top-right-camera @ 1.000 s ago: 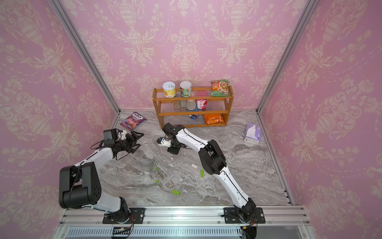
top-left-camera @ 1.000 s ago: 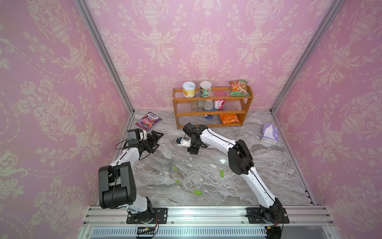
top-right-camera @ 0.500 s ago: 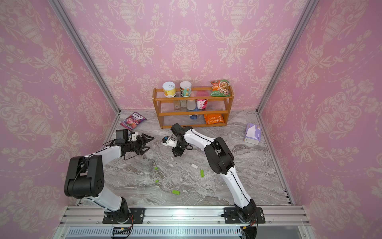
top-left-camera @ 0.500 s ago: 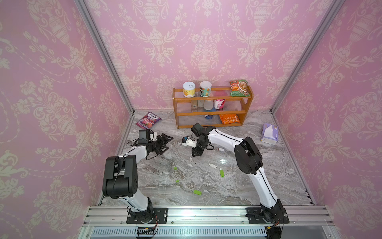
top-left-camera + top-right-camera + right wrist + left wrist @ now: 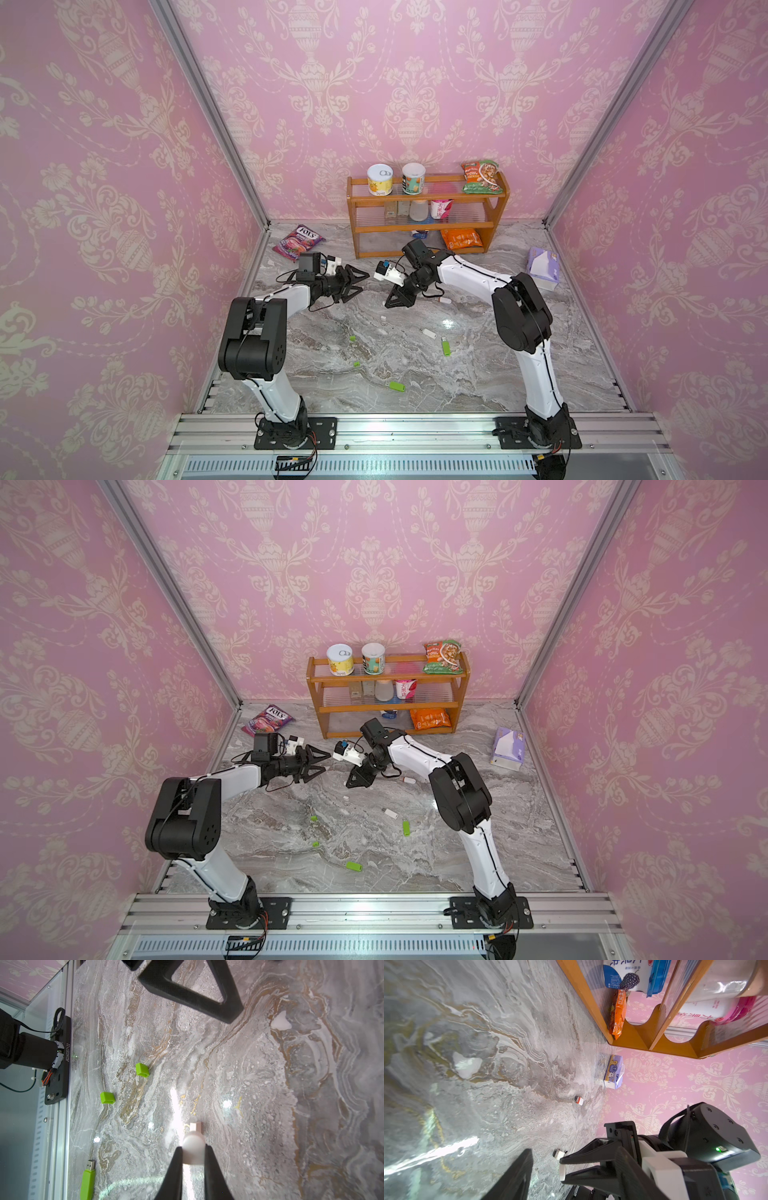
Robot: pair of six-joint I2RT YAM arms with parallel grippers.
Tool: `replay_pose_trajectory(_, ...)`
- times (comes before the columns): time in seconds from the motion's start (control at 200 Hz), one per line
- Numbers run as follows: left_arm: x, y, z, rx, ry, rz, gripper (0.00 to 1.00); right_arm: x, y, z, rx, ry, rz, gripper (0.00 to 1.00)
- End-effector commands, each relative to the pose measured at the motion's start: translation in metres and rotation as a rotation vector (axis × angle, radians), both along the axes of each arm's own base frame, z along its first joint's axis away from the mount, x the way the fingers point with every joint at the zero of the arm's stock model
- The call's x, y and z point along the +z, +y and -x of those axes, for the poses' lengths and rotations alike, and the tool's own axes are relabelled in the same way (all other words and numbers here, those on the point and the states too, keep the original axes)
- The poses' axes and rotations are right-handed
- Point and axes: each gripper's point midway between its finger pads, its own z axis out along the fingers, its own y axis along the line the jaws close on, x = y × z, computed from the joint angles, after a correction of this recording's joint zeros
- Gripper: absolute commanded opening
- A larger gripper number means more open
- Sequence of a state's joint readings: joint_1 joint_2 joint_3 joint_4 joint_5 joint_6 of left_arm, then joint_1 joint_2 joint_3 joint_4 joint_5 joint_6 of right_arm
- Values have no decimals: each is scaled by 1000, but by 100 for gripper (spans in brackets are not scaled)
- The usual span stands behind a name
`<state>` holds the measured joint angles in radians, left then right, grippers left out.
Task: Close the usb drive cover
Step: Pick up the cover from the center of the board.
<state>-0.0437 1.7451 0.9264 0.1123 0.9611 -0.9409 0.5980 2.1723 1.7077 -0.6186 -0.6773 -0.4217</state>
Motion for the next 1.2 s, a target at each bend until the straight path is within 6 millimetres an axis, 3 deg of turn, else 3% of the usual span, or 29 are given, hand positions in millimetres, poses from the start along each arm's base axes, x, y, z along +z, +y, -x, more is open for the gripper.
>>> replay_pose_trajectory(0.0,5,-17,5,-79,-7,28,63,16,3,2,15,-16,-62,3)
replay_pose_trajectory(0.26,3,-48,20,-183,2,49,54,24,-2,-7,-12,-110,-75,4)
replay_pose_trajectory(0.545,9,-71,38,-283,-16,51,53,39,-20,-4,-14,-179,-79,6)
replay_pose_trajectory(0.72,13,-85,50,-337,-33,52,53,38,-24,-1,-8,-178,-63,7)
replay_pose_trajectory(0.96,16,-92,59,-368,-39,52,51,38,-29,2,-16,-189,-63,8)
replay_pose_trajectory(1.196,10,-97,61,-385,-17,61,38,35,-31,7,-28,-190,-79,8)
